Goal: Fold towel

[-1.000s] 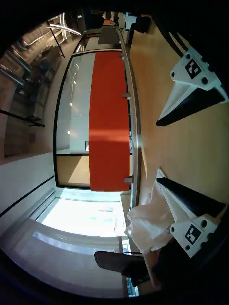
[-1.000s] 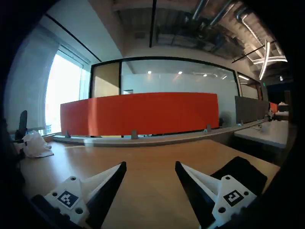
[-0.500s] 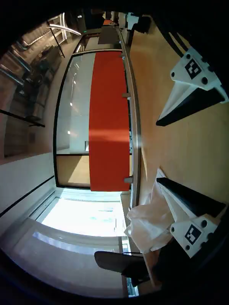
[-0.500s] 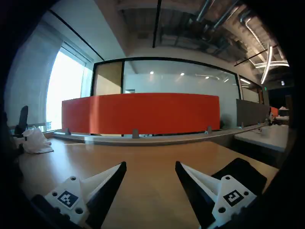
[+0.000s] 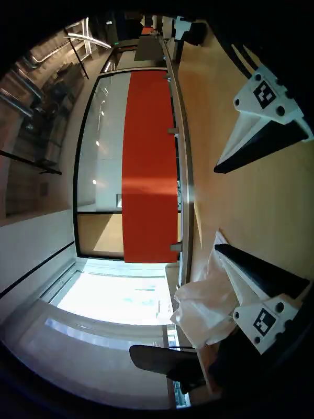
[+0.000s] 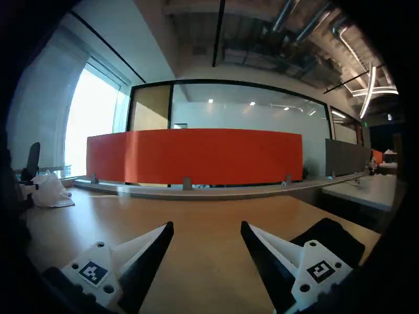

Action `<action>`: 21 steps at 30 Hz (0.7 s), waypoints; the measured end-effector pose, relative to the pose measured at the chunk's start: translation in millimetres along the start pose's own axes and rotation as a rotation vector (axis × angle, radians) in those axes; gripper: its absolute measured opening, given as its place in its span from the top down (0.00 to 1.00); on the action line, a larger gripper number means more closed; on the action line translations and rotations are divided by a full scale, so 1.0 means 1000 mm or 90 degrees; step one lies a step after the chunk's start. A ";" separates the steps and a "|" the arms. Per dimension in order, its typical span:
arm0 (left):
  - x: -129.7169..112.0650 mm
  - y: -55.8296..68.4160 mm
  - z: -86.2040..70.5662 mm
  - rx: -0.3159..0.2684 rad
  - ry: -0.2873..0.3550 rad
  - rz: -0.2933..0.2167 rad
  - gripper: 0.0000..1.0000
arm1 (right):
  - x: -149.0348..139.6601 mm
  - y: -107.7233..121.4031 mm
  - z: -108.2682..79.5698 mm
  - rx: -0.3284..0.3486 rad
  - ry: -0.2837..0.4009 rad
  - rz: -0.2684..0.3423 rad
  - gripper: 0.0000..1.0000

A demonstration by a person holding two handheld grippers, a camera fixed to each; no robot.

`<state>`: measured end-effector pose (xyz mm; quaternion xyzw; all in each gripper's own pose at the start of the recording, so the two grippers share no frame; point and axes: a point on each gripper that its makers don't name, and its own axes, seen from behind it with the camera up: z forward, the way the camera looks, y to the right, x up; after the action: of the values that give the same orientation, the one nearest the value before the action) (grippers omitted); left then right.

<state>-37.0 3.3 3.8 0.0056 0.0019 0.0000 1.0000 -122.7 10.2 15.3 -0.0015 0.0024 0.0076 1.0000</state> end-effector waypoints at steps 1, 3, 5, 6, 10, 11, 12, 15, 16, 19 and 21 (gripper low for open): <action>0.000 0.000 0.000 0.000 0.000 0.000 0.00 | 0.000 0.000 0.000 0.001 0.000 0.000 0.01; 0.000 0.000 0.000 0.000 0.000 0.000 0.00 | 0.000 -0.001 0.000 0.003 0.000 0.000 0.00; 0.000 0.000 0.000 0.000 0.000 0.000 0.00 | 0.000 -0.001 0.000 0.004 0.000 0.000 0.01; 0.000 0.000 0.000 0.000 0.000 0.000 0.00 | 0.000 -0.002 0.001 0.004 -0.001 0.000 0.01; 0.000 0.000 0.000 0.000 0.000 0.000 0.00 | 0.000 -0.001 0.001 0.004 0.000 0.000 0.01; 0.000 0.000 0.000 0.000 0.000 0.000 0.00 | 0.000 -0.001 0.000 0.004 0.000 0.000 0.01; 0.000 0.000 0.000 0.000 0.000 0.000 0.00 | 0.000 -0.001 0.000 0.005 0.000 0.000 0.01; 0.000 0.000 0.000 0.000 0.000 0.000 0.00 | -0.001 -0.001 0.000 0.005 0.000 0.000 0.01; 0.000 0.000 0.000 0.000 0.000 0.000 0.00 | -0.001 -0.001 0.000 0.005 -0.001 0.000 0.01; 0.000 0.000 0.000 0.000 0.000 0.000 0.00 | -0.001 -0.001 0.001 0.005 -0.001 0.000 0.01; 0.000 0.000 0.000 0.000 0.000 0.000 0.00 | 0.000 -0.001 0.001 0.004 -0.001 0.000 0.01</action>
<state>-37.2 3.2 3.9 0.0055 0.0021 0.0000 1.0000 -123.0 9.1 15.9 0.0018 0.0018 0.0076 1.0000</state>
